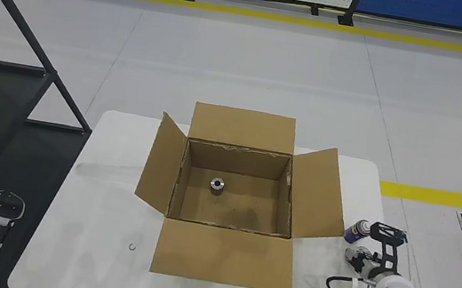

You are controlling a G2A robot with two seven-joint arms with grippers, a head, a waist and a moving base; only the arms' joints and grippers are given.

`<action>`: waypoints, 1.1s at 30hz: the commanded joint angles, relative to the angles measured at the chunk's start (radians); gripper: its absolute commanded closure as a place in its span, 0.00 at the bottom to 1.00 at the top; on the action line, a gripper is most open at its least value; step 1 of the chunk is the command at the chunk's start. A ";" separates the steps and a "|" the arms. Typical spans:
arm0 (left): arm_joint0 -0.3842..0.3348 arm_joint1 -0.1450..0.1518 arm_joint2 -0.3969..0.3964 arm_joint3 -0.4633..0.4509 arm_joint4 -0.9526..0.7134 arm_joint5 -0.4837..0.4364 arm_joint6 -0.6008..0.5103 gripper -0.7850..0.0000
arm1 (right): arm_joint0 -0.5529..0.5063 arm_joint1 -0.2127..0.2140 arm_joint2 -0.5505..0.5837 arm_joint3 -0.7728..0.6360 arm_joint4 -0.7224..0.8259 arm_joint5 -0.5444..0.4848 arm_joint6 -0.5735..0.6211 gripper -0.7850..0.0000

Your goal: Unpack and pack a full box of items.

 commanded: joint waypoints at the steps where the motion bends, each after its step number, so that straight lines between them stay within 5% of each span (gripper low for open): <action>1: 0.000 0.000 0.000 0.000 0.000 0.000 0.000 0.00 | 0.003 0.002 -0.003 0.005 -0.003 0.006 -0.001 0.91; 4: 0.000 0.000 0.000 0.000 0.000 0.000 0.000 0.00 | 0.006 0.004 -0.007 0.007 -0.001 0.008 0.001 0.74; 14: 0.000 0.000 0.000 0.000 0.000 0.000 0.000 0.00 | 0.017 0.012 -0.020 0.008 0.003 0.017 0.013 0.55; 27: 0.000 0.000 0.000 0.000 0.000 0.000 0.000 0.00 | 0.025 0.023 -0.031 0.013 -0.006 0.033 0.030 0.45; 31: 0.000 0.000 0.000 0.000 0.000 0.000 0.000 0.00 | 0.020 0.026 -0.027 0.010 0.001 0.033 0.031 0.16; 33: 0.000 0.000 0.000 0.000 0.000 0.000 0.000 0.00 | 0.017 0.028 -0.026 0.007 0.003 0.036 0.033 0.11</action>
